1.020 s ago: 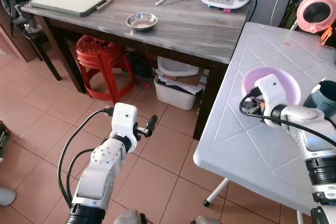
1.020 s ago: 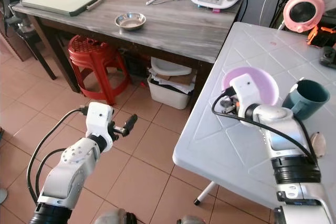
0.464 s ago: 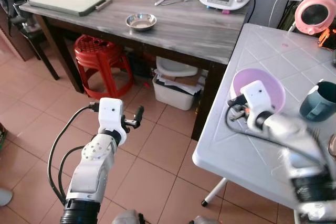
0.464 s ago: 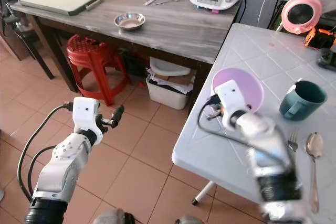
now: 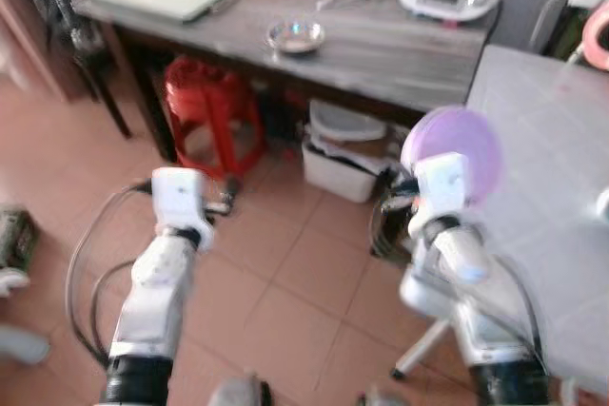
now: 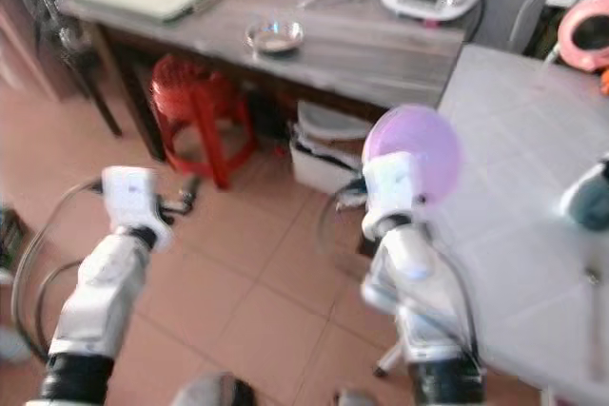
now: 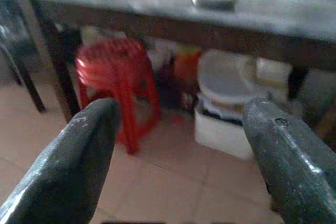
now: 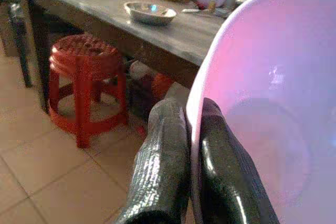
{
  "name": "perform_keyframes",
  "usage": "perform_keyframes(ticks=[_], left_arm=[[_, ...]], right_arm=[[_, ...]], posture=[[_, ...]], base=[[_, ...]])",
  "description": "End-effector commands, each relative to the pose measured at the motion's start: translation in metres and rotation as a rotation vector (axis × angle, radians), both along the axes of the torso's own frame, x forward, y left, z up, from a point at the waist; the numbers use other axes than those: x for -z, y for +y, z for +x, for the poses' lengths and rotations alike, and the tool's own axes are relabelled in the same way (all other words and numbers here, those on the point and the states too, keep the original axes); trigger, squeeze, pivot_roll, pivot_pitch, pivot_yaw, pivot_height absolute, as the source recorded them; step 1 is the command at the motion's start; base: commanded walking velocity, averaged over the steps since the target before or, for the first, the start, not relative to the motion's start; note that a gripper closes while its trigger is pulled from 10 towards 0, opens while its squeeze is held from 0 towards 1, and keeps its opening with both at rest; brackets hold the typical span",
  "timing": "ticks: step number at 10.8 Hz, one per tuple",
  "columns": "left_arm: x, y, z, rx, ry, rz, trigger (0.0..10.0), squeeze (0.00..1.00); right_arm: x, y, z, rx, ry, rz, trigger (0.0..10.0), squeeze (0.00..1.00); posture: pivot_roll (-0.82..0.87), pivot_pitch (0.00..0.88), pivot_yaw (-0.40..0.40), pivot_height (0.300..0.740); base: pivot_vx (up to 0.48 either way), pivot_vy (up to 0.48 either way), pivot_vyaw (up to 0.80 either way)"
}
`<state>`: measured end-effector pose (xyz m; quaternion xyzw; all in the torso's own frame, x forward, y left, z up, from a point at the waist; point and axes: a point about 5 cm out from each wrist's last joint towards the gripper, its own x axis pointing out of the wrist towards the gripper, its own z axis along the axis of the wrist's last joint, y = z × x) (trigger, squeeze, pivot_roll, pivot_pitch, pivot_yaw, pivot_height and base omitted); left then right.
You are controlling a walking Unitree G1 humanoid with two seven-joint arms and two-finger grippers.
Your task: Setting the table
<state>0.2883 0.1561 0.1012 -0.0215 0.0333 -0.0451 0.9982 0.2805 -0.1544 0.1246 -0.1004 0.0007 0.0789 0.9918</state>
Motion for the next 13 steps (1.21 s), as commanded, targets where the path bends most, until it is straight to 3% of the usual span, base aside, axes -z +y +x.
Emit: perform_keyframes(ticks=[1, 2, 3, 8, 13], left_arm=[[-0.001, -0.004, 0.002, -0.021, -0.025, -0.016, 10.0, 0.00], [-0.003, -0.006, 0.003, -0.036, -0.054, 0.000, 10.0, 0.00], [-0.005, -0.015, 0.002, 0.023, -0.088, 0.054, 10.0, 0.00], [-0.007, -0.019, 0.006, 0.051, -0.132, 0.063, 10.0, 0.00], [-0.006, -0.030, 0.007, 0.093, -0.130, 0.058, 10.0, 0.00]], right_arm=[[-0.007, -0.008, -0.001, 0.068, -0.065, 0.017, 10.0, 0.00], [-0.008, -0.007, -0.002, 0.092, -0.105, 0.021, 10.0, 0.00], [-0.010, -0.005, -0.003, 0.133, -0.147, 0.031, 10.0, 0.00], [0.004, 0.000, -0.008, 0.128, -0.132, 0.042, 10.0, 0.00], [0.002, 0.004, -0.006, 0.115, -0.162, 0.034, 10.0, 0.00]], posture=[[-0.04, 0.000, 0.016, 0.740], [-0.04, 0.000, 0.012, 0.740], [-0.04, 0.000, 0.010, 0.740], [-0.04, 0.000, 0.015, 0.740], [-0.04, 0.000, 0.020, 0.740]], base=[[0.000, 0.480, 0.00], [0.000, 0.480, 0.00], [0.000, 0.480, 0.00], [0.115, 0.436, -0.53], [0.476, 0.000, 0.00]])
